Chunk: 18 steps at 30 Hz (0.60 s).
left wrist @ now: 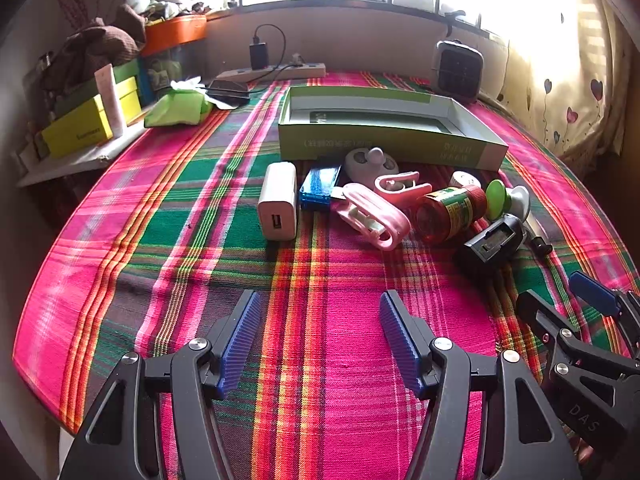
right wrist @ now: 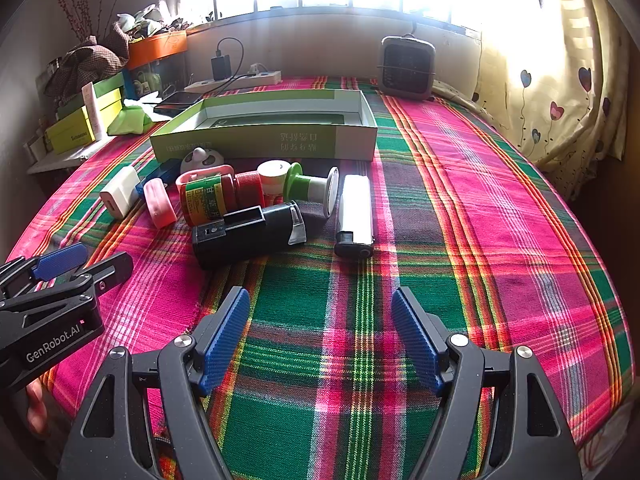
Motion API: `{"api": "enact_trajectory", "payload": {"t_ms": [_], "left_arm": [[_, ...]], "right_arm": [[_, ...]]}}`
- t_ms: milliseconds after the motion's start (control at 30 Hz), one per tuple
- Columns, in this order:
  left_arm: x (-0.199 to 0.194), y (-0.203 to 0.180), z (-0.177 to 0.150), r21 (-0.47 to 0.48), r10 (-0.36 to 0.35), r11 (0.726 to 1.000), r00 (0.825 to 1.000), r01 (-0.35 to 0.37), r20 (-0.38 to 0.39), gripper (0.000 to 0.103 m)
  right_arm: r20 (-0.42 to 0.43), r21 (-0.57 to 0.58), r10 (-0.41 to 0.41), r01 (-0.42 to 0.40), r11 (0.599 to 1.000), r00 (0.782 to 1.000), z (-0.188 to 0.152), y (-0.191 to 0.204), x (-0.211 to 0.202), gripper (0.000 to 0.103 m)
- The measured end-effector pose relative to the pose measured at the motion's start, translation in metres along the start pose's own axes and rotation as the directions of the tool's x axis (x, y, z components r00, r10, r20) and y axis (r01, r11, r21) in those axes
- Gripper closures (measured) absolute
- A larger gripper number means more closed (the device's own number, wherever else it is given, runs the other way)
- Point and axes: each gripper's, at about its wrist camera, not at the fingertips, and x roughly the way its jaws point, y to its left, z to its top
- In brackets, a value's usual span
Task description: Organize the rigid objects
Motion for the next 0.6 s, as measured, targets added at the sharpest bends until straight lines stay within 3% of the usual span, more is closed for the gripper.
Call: {"api": "enact_trajectory", "payload": {"t_ms": [600], "left_arm": [[0.0001,-0.0007,0.0012,0.015,-0.008,1.000,1.000,0.008,-0.017,0.041]], "right_arm": [[-0.004,-0.002,0.003,-0.003,1.000,1.000,-0.0003,0.0003,0.0004,0.029]]}}
